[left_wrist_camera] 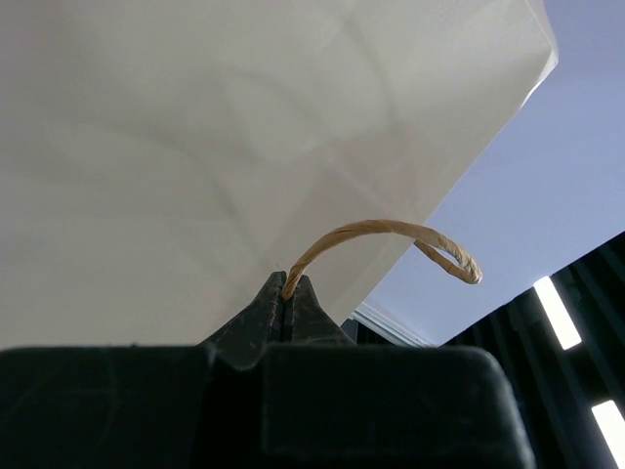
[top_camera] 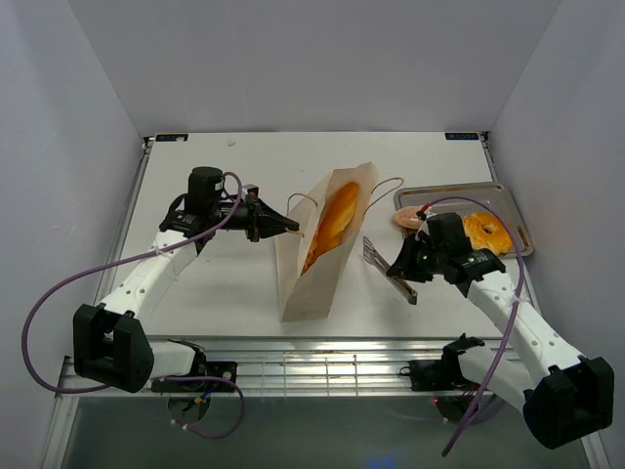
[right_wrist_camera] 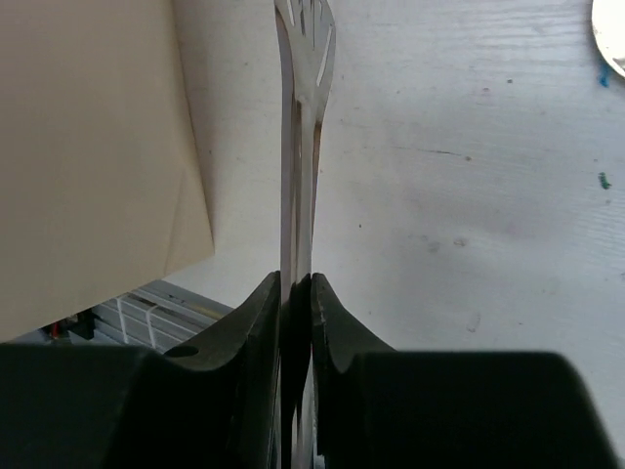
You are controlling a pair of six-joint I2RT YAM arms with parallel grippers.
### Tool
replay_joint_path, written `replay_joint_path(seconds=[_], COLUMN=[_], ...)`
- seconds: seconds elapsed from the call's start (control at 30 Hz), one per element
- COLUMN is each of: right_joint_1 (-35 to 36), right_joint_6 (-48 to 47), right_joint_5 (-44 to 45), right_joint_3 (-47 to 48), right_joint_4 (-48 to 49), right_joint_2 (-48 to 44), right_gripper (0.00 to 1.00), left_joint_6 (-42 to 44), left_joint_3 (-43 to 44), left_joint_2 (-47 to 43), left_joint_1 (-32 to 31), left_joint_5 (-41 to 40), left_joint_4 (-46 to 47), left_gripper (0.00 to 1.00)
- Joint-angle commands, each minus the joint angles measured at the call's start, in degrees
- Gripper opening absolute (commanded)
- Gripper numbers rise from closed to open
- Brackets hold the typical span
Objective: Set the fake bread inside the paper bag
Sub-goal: Place the clamp at the center of the board.
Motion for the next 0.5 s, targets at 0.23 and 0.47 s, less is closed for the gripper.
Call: replay_joint_path(seconds=[0.23,0.47], right_joint_1=[14.1,17.09], right_joint_6=[5.63,7.22], right_joint_5=[19.29,27.38], right_joint_3=[-14.1,-22.19], right_joint_4=[21.4,27.63], right_joint_2=[5.13,2.24], right_gripper=[0.26,0.35], left_joint_6=[2.45,3.07], left_joint_3=[3.35,3.61], left_joint_2=[-3.51,-3.86], left_joint_1=[-0.34,-0.34], left_joint_5=[-2.63,-3.86], left_joint_4=[-5.31,-7.34], left_gripper=[0.0,0.0])
